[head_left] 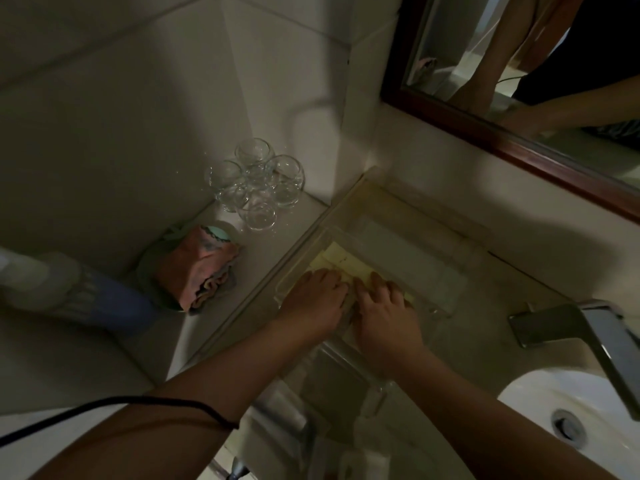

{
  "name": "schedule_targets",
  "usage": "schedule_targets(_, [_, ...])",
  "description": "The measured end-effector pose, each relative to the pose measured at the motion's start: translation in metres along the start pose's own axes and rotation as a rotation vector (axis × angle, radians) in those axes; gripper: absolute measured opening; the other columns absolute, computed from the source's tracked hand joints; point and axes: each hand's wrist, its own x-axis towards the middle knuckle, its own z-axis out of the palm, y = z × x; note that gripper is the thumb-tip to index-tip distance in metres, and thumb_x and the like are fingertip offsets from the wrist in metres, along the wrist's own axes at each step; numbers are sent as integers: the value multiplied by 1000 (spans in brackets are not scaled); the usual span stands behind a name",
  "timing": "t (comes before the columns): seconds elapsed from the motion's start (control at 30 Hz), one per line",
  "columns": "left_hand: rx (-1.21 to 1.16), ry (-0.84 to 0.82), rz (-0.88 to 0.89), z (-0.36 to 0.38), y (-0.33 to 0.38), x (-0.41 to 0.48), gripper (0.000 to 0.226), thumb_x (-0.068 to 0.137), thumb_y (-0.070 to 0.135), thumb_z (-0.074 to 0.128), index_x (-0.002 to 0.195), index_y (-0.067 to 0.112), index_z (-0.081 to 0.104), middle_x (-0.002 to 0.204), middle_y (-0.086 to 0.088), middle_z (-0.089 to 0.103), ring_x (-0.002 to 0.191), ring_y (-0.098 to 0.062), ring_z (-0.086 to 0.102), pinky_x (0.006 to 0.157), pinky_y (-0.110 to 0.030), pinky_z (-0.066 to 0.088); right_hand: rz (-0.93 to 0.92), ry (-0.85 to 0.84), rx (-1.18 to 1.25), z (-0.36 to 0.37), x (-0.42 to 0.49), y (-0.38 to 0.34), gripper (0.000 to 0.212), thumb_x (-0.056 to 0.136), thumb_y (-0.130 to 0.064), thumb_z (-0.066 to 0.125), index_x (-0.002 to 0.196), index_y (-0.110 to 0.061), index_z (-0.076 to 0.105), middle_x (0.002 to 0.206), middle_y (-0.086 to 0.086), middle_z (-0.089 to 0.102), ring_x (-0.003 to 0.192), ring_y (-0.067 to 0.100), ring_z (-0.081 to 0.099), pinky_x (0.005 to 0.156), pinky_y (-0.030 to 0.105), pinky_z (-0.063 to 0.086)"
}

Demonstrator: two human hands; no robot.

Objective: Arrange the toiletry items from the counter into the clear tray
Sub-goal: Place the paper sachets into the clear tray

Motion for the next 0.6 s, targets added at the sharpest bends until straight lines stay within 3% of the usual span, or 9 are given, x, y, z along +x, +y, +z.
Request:
schedule_targets(0.13, [5, 20, 11, 5, 0, -6, 38, 83, 33, 44, 113, 13, 56, 117, -10, 56, 109, -30, 52, 92, -42, 41, 18, 9, -15, 1, 2, 2, 64, 93, -48, 33, 153, -30, 18, 161, 7, 17, 143, 34, 21, 109, 46, 30])
schedule_targets(0.27, [-36, 18, 6, 6, 1, -9, 38, 81, 33, 44, 110, 12, 57, 117, -13, 56, 109, -32, 52, 90, -42, 47, 19, 6, -19, 0, 2, 1, 79, 78, -55, 8, 152, -30, 22, 159, 9, 22, 141, 36, 25, 108, 48, 32])
schedule_targets(0.43, [-93, 30, 8, 3, 0, -11, 36, 85, 33, 49, 111, 11, 57, 121, -13, 55, 114, -30, 50, 91, -41, 46, 22, -15, -14, 4, 4, 2, 65, 93, -48, 35, 153, -32, 14, 161, 8, 14, 144, 37, 16, 111, 50, 25])
schedule_targets(0.6, [-71, 36, -41, 1, 0, -21, 43, 89, 35, 45, 125, 13, 53, 140, -12, 45, 132, -30, 37, 107, -43, 33, 15, -7, 26, -1, 0, 5, 64, 94, -46, 39, 153, -31, 17, 161, 8, 14, 144, 36, 16, 112, 49, 25])
